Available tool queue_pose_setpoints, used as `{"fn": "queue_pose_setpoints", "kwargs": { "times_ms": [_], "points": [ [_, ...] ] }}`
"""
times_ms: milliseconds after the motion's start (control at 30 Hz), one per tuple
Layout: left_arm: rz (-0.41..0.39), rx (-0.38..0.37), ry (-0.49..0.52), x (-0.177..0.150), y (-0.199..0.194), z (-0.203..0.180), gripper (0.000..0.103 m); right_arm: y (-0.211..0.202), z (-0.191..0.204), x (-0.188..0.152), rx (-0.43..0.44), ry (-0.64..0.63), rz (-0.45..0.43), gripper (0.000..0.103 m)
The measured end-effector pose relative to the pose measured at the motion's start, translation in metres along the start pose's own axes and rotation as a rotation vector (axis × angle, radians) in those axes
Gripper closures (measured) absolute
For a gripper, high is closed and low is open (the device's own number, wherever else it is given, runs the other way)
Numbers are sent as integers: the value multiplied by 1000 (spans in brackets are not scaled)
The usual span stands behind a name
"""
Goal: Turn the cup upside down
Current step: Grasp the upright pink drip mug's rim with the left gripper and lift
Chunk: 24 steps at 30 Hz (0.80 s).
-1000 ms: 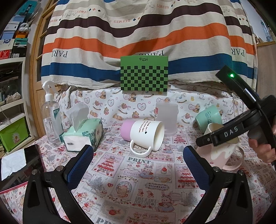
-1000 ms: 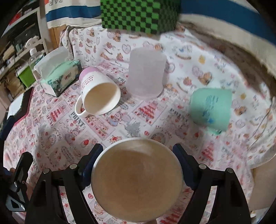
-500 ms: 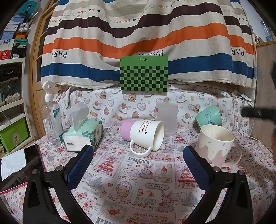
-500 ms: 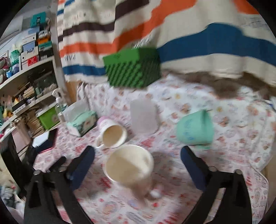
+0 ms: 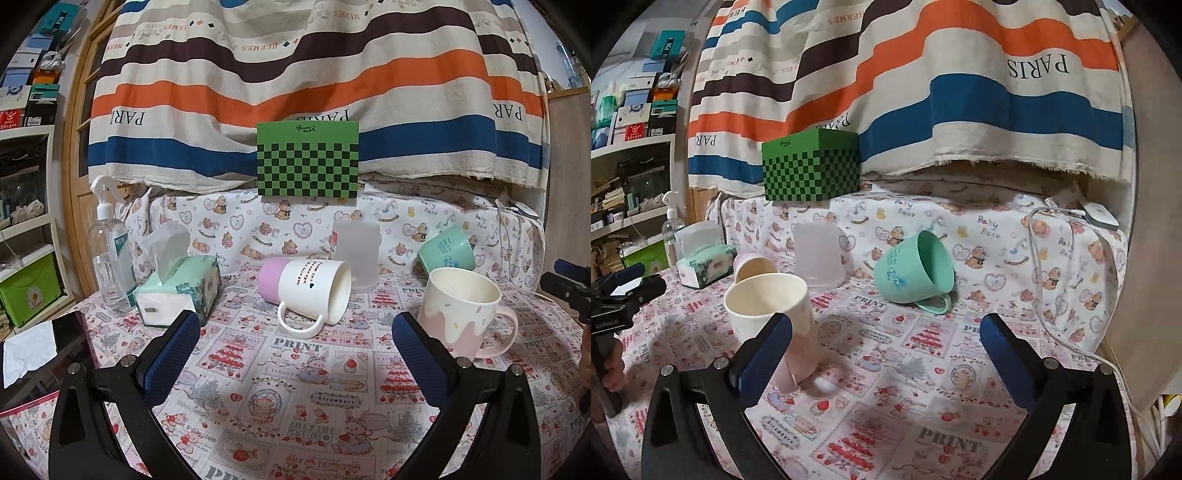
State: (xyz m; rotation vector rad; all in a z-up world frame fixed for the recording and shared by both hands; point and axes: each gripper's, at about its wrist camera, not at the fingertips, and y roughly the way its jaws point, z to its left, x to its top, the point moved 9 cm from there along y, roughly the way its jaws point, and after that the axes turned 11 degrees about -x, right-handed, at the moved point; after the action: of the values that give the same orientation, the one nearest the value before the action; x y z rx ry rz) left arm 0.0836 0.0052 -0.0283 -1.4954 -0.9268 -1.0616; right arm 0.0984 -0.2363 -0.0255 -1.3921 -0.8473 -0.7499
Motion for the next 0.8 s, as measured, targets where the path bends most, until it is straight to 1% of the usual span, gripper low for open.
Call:
{"fn": "queue_pose_setpoints", "kwargs": {
  "times_ms": [133,167,200,233,300,333,367,400,433,467,500,533,567,633,667,733,800],
  "points": [
    [1,-7,3,0,-1,-1,0,-2,-5,-1,-15,29,-14,0],
    [9,-42,13,0,-1,-5,0,-2,-6,0,-21,34,-19,0],
    [32,-93,37,0,0,-13,0,-2,-8,0,-31,37,-26,0],
    [75,-138,56,-1,2,-20,0,-1,-9,-1,-37,34,-25,0],
    [179,-231,54,-3,9,-35,0,-1,-9,-1,-37,37,-26,0],
    [256,-305,62,-7,14,-47,0,-1,-9,0,-39,36,-28,0],
    [321,-344,86,-12,20,-57,0,-1,-9,0,-41,33,-27,0],
    [380,-358,127,-18,26,-66,0,-1,-9,0,-47,30,-26,0],
    [430,-355,189,-24,34,-74,0,0,-9,0,-54,30,-26,0],
    [455,-346,242,-30,39,-81,0,0,-10,0,-57,32,-25,0],
    [476,-335,288,-35,46,-87,0,0,-11,0,-58,35,-23,0],
    [497,-336,309,-39,51,-93,0,0,-12,0,-62,40,-22,0],
    [519,-358,307,-43,55,-98,0,0,-14,0,-65,45,-22,0],
    [556,-427,269,-49,64,-112,0,1,-16,0,-68,58,-15,0],
    [556,-443,245,-49,69,-118,0,2,-17,-1,-66,64,-8,0],
    [532,-436,224,-44,79,-122,0,4,-19,-2,-67,75,3,0],
    [525,-456,190,-41,88,-127,0,5,-20,-3,-74,83,13,0]
  ]
}}
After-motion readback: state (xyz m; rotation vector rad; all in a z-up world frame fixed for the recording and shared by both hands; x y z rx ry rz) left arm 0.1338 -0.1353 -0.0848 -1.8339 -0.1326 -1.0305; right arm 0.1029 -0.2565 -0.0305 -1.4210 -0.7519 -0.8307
